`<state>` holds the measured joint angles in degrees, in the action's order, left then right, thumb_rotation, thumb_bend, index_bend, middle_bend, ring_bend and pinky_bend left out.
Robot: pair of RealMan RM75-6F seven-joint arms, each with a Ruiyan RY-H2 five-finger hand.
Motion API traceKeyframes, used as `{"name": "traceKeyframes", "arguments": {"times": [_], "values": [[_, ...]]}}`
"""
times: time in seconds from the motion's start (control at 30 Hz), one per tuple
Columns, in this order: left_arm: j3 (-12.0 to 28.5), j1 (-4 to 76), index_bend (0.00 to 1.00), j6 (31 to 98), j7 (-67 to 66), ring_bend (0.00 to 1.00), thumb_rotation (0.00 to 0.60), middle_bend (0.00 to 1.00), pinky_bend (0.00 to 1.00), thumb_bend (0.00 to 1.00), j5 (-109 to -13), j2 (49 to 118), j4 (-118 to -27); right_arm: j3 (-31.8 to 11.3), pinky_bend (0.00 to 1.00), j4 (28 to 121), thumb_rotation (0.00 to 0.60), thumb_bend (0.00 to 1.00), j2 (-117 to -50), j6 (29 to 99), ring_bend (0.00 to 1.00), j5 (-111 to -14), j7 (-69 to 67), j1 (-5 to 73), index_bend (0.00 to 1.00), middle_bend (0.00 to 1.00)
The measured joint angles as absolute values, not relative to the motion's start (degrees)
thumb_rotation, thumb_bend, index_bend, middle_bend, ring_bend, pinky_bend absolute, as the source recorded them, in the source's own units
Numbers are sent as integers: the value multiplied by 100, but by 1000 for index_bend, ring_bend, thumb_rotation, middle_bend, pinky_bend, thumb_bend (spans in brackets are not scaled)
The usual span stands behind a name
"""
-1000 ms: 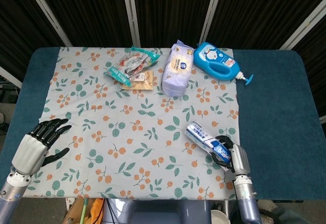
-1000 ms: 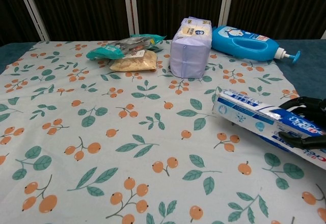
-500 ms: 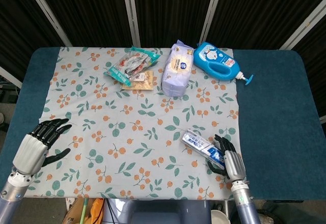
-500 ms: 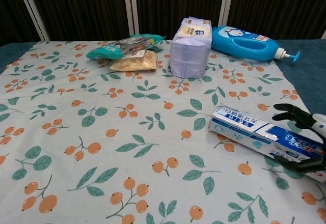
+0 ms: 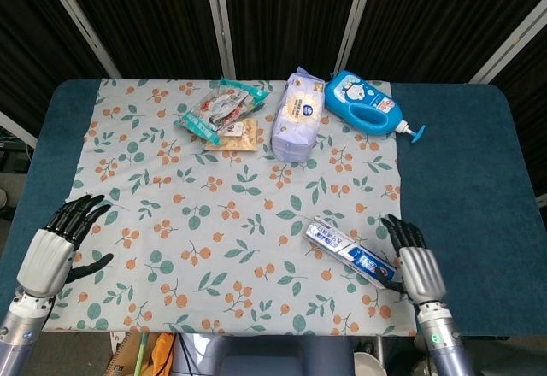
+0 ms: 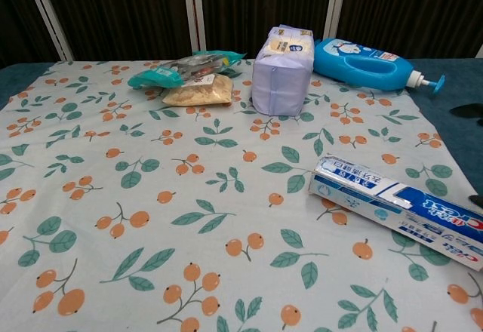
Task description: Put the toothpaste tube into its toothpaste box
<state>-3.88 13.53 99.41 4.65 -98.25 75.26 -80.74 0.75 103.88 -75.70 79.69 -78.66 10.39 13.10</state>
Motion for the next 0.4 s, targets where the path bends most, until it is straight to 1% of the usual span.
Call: {"name": "traceKeyframes", "arguments": {"times": [0.07, 0.17, 0.3, 0.4], "values": [[-458, 1266, 41, 9846, 337, 18, 600, 2, 68, 28, -9722, 7398, -8274, 156, 0, 10430, 600, 323, -7201, 8110, 0, -8002, 1137, 1218, 0, 0], [-586, 1124, 19, 9691, 54, 0, 600, 0, 37, 27, -9576, 7170, -8591, 289, 0, 10330, 600, 323, -6759, 8400, 0, -8297, 1351, 1061, 0, 0], [-694, 957, 14, 9564, -358, 0, 600, 0, 34, 27, -9421, 6958, -8862, 408, 0, 9896, 600, 324, -6530, 8961, 0, -8711, 1612, 797, 0, 0], [-695, 862, 14, 9581, -597, 0, 600, 0, 27, 27, -9398, 6893, -8954, 435, 0, 9634, 600, 323, -6472, 9328, 0, -8823, 1648, 570, 0, 0]]}}
